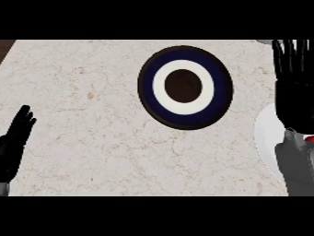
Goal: Pick the tomato from the plate and place it in the plate
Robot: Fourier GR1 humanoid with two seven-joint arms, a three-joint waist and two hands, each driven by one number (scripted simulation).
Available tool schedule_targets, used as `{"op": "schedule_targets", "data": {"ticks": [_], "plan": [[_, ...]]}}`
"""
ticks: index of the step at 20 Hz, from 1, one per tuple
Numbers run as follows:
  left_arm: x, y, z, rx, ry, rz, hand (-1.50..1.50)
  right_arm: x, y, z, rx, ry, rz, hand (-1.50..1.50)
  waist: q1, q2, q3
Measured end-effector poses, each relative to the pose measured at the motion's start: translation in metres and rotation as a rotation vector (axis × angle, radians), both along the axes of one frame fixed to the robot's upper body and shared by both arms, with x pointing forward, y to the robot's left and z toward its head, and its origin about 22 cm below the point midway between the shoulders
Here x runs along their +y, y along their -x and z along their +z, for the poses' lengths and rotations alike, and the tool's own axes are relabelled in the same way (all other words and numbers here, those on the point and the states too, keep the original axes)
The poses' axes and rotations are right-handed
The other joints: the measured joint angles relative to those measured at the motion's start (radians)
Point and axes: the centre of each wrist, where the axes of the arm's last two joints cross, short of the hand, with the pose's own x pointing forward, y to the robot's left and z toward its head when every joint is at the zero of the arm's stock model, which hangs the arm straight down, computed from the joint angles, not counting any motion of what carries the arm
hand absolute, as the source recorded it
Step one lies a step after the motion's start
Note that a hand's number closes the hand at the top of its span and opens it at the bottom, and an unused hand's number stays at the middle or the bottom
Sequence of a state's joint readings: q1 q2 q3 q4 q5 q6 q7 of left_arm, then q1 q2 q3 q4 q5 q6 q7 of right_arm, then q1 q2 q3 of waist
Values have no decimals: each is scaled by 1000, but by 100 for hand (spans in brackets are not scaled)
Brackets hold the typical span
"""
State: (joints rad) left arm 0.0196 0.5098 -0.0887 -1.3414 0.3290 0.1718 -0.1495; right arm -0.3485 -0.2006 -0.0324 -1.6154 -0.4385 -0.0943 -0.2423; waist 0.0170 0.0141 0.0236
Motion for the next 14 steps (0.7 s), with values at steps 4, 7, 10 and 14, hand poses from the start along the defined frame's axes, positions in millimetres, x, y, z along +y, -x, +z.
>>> {"op": "schedule_targets", "data": {"ticks": [4, 7, 10, 14], "plan": [[6, 1, 7, -15, -99, 3, 0, -44, 9, -8, 76, -119, -77, -150, -22, -11, -14], [14, 5, 13, -38, -180, 0, 0, -99, 25, -19, 199, -132, -238, -150, -48, -11, -19], [11, 9, 11, -39, -217, -21, 0, -136, 45, -34, 260, -91, -530, -150, -53, -11, -22], [7, 10, 11, -39, -250, -44, 0, -145, 77, -51, 224, -139, -778, -150, -49, -16, -23]]}}
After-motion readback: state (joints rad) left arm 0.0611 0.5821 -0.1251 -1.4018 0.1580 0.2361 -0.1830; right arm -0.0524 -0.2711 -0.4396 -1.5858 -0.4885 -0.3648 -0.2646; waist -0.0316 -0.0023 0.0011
